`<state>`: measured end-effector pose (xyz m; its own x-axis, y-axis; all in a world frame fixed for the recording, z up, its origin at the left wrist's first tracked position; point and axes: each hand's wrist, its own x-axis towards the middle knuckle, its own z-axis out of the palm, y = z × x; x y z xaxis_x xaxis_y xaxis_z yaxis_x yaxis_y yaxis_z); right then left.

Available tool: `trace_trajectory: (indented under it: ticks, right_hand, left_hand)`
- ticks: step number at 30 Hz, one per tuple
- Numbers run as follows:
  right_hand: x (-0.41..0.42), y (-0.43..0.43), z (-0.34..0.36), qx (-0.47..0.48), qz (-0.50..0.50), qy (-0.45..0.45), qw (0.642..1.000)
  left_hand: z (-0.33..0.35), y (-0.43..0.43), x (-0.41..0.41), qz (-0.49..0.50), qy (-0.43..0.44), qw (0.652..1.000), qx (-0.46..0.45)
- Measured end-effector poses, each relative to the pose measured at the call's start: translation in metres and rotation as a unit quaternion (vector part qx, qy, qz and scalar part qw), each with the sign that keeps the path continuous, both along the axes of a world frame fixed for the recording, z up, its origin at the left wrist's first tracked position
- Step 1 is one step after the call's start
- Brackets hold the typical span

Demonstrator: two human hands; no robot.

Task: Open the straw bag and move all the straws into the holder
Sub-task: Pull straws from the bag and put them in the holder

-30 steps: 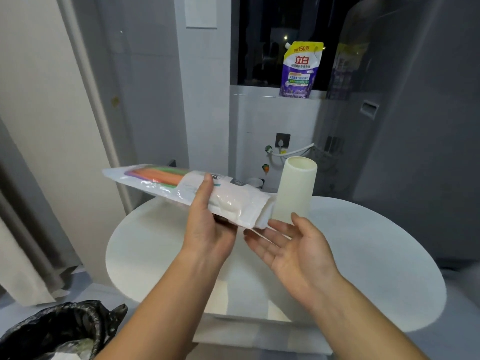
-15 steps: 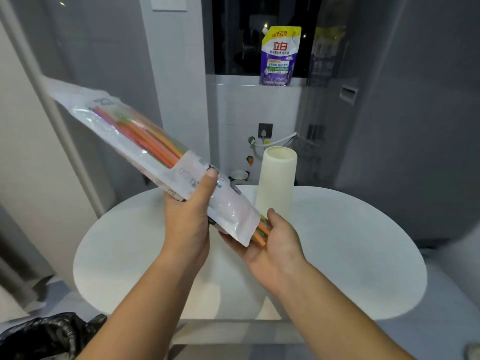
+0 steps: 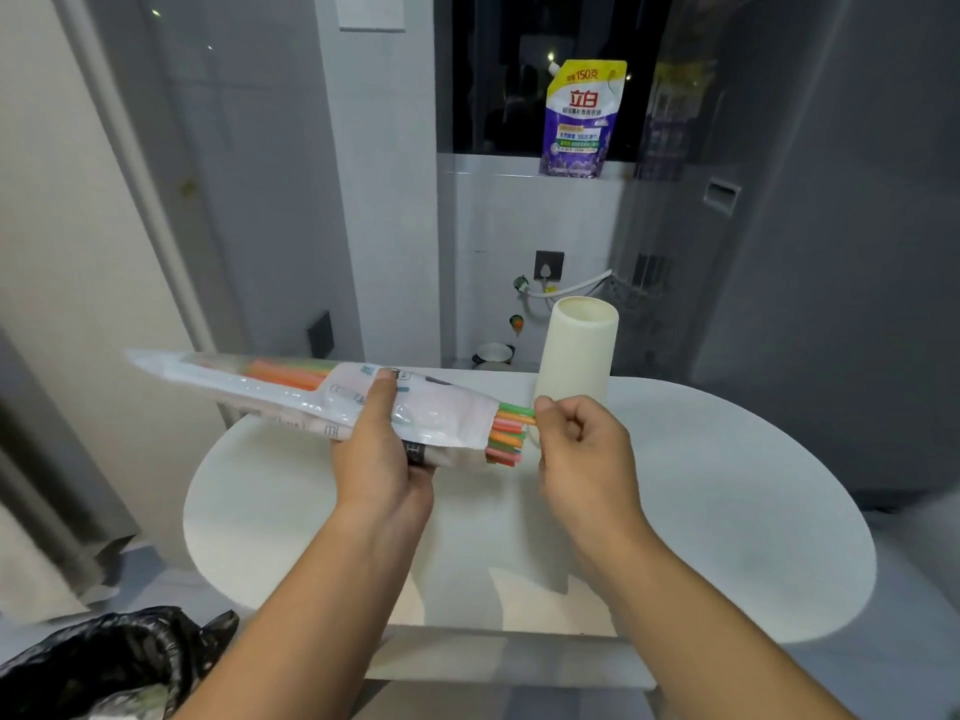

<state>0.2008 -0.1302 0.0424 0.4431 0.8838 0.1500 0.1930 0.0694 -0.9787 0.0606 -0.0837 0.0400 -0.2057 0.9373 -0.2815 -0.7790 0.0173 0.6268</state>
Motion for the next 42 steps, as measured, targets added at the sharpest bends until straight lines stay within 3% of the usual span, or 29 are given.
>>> trace_trajectory:
  ticks: [4, 9, 19, 28, 36, 42]
  right_hand:
    - [0.006, 0.0, 0.004, -0.015, 0.027, 0.086, 0.996]
    - [0.004, 0.0, 0.003, -0.028, 0.07, 0.013, 0.997]
    - [0.021, -0.005, 0.008, -0.008, 0.061, 0.032, 0.998]
    - [0.032, -0.004, 0.007, 0.037, 0.056, -0.086, 0.994]
    - [0.036, -0.005, 0.012, 0.05, 0.106, -0.108, 0.987]
    - [0.049, -0.007, 0.017, 0.065, 0.096, -0.065, 0.991]
  left_hand:
    - [0.0, 0.0, -0.003, 0.005, -0.021, 1.0, 0.004]
    - [0.002, -0.007, 0.007, -0.022, 0.005, 1.0, 0.019]
    - [0.006, -0.01, 0.002, -0.009, -0.008, 1.0, 0.017]
    - [-0.002, -0.003, -0.005, -0.021, -0.035, 0.999, -0.002]
    - [-0.008, 0.002, -0.005, -0.025, -0.029, 0.999, -0.001]
    - [-0.007, 0.005, -0.011, -0.016, -0.038, 0.999, 0.001]
